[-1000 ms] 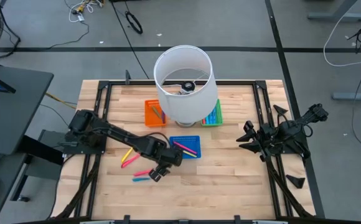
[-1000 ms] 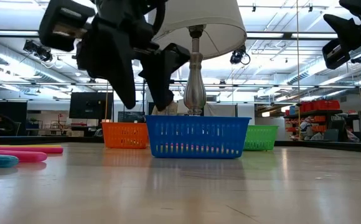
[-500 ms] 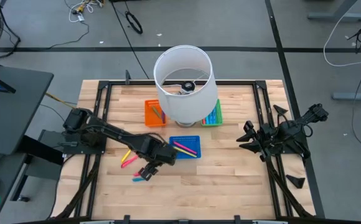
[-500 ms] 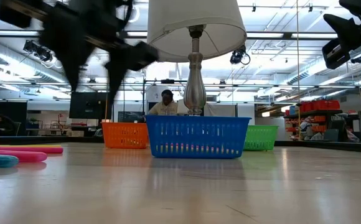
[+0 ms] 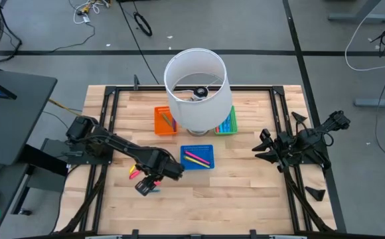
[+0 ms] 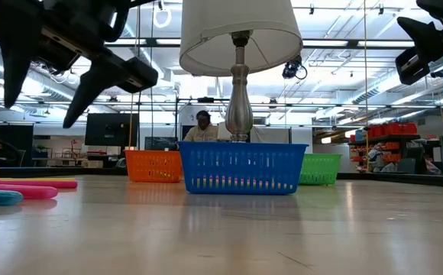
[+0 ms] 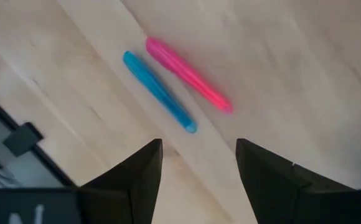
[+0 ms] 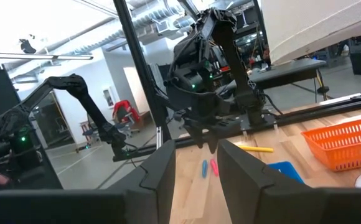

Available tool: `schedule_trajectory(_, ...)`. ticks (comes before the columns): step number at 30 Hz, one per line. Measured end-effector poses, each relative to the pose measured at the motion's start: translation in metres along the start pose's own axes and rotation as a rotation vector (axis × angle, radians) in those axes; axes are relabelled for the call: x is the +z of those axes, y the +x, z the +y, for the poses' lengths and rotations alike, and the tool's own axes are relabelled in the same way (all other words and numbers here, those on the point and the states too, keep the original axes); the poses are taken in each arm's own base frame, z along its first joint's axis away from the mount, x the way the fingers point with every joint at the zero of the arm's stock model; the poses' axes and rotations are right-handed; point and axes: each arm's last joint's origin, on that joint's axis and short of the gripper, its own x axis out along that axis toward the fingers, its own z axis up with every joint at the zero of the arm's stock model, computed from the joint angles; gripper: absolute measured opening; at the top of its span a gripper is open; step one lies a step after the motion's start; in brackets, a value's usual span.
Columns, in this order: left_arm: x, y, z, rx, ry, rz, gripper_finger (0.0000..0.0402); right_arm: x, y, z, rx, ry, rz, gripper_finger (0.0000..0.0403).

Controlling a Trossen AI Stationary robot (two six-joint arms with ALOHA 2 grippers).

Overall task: Pick & Place Markers
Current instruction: Put the pink small highlighter pen into the orange bin

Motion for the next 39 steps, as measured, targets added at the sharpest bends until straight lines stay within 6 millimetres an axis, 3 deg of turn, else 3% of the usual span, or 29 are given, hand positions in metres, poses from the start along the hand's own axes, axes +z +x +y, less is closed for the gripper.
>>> schedule_trajectory(7, -0.005, 0.001, 0.003, -0.003, 0.076, 0.040, 0.0211, 0.000, 0.000, 0.000, 0.000, 0.000, 0.000, 0.0119)
schedule_trajectory(19, -0.007, 0.000, 0.004, 0.089, 0.050, 0.087, 0.0211, 0.000, 0.000, 0.000, 0.000, 0.000, 0.000, 0.0119)
schedule_trajectory(39, -0.016, 0.001, 0.005, 0.041, 0.069, 0.155, 0.0211, 0.000, 0.000, 0.000, 0.000, 0.000, 0.000, 0.0119)
